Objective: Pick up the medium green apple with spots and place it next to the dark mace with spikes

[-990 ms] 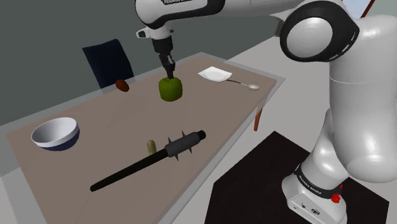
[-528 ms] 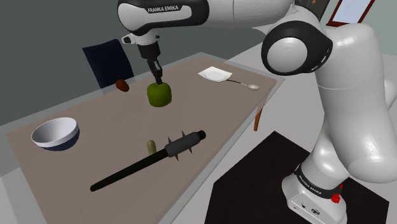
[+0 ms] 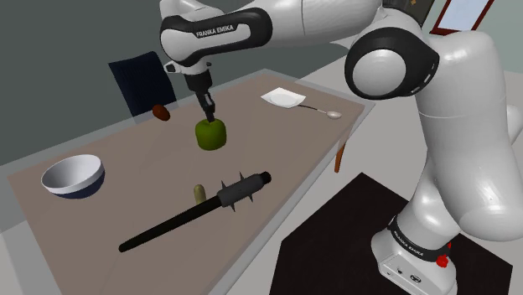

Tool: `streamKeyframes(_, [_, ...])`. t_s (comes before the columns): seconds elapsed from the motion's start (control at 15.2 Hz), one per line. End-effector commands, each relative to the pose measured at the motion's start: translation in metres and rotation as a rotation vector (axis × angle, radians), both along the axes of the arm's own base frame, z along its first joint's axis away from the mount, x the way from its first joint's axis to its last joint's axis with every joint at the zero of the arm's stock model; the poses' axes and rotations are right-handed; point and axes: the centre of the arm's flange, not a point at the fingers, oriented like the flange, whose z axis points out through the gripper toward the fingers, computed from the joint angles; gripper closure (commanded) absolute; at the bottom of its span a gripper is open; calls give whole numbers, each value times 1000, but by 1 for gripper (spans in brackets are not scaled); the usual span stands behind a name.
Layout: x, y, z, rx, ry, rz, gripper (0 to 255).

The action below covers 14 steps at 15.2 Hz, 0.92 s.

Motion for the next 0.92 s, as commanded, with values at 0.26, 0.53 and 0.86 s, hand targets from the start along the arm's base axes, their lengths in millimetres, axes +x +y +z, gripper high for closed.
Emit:
streamKeyframes(0.26, [0, 1, -32, 0, -1, 0, 255])
streamKeyframes(0.53, [0, 1, -53, 0, -1, 0, 255])
streamKeyframes(0.86, [0, 1, -79, 0, -1, 0, 255])
